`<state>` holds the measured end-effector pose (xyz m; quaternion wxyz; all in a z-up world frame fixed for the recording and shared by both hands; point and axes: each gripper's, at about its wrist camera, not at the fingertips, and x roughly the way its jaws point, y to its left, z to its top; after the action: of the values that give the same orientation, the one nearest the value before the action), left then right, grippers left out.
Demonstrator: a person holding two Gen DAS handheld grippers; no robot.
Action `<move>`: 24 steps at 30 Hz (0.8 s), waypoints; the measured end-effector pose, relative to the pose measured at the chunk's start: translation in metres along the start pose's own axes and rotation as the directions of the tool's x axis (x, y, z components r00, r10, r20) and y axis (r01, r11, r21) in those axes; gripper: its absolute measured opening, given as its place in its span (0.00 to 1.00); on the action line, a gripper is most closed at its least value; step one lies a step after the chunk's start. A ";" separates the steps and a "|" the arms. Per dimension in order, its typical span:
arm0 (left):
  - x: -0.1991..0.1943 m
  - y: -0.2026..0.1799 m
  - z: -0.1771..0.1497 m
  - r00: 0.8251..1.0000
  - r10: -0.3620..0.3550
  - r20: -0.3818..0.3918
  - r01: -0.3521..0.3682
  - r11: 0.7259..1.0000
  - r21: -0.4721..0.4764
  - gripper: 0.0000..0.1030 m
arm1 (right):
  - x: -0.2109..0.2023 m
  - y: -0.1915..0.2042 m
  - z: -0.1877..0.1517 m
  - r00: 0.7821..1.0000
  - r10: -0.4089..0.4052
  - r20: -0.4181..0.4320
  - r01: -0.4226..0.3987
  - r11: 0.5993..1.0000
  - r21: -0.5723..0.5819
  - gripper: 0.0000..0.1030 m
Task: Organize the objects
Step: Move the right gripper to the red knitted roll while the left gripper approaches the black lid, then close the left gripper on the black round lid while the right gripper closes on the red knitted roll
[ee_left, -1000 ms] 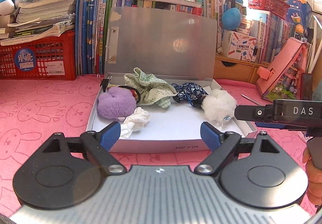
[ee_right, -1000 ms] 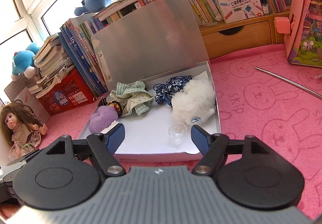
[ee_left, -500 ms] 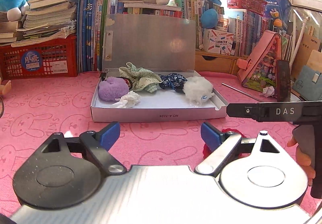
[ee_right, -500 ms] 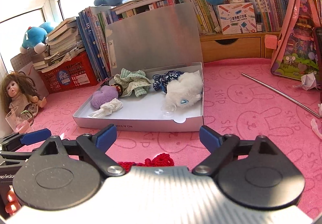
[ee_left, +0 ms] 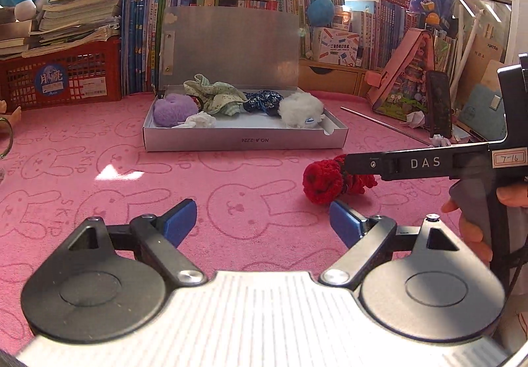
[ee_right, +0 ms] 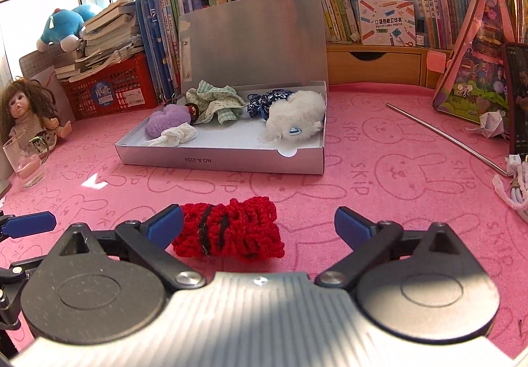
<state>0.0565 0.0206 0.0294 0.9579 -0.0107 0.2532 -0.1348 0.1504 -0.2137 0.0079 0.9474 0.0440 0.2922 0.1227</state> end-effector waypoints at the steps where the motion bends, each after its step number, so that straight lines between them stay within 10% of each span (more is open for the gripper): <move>1: -0.001 -0.001 -0.002 1.000 -0.004 0.000 0.004 1.000 0.000 0.88 | -0.001 0.002 -0.002 1.000 0.003 -0.001 -0.003 1.000 -0.005 0.99; 24: -0.026 -0.022 -0.055 0.998 -0.023 -0.051 0.025 0.999 0.029 0.87 | 0.007 0.027 -0.023 1.000 0.004 0.004 -0.003 0.995 -0.105 1.00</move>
<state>0.0018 0.0087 -0.0041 0.9495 0.0040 0.2753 -0.1503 0.1376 -0.1853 -0.0111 0.9488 -0.0049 0.2835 0.1394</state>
